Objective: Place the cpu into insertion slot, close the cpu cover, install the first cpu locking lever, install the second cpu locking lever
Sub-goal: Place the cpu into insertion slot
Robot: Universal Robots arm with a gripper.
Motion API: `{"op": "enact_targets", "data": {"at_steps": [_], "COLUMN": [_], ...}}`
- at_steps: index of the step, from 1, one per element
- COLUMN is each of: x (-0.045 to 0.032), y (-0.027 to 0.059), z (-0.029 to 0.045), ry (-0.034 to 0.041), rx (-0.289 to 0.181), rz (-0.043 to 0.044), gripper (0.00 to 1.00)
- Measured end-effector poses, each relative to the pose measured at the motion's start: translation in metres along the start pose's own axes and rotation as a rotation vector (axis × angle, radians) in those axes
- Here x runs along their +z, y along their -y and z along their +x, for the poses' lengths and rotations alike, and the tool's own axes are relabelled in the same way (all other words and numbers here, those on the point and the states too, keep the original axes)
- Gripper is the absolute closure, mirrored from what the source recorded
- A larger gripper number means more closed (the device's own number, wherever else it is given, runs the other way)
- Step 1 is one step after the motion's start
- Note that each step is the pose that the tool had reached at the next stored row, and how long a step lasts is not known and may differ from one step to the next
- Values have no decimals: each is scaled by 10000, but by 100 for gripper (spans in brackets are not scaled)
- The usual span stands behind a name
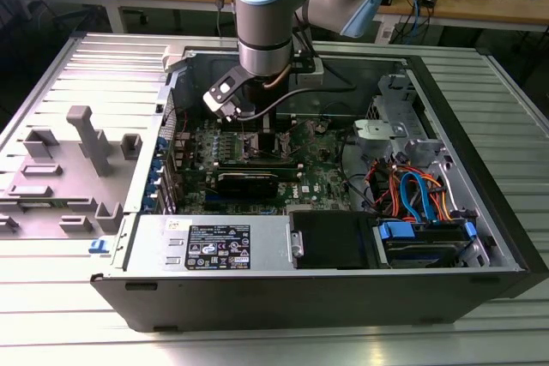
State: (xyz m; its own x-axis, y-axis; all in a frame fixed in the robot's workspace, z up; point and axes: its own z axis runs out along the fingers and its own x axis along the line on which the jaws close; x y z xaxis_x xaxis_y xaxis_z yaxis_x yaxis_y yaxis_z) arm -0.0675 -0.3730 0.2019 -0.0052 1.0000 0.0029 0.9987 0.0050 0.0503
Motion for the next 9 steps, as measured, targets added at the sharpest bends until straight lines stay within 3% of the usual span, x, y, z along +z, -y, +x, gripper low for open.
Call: {"op": "enact_targets", "data": {"at_steps": [6,9], "x": [3,3], "y": [0,0], "z": [0,-1], "ry": [123,125], "rx": [-8,-7], "rz": [1,1], "gripper": [45,45]}}
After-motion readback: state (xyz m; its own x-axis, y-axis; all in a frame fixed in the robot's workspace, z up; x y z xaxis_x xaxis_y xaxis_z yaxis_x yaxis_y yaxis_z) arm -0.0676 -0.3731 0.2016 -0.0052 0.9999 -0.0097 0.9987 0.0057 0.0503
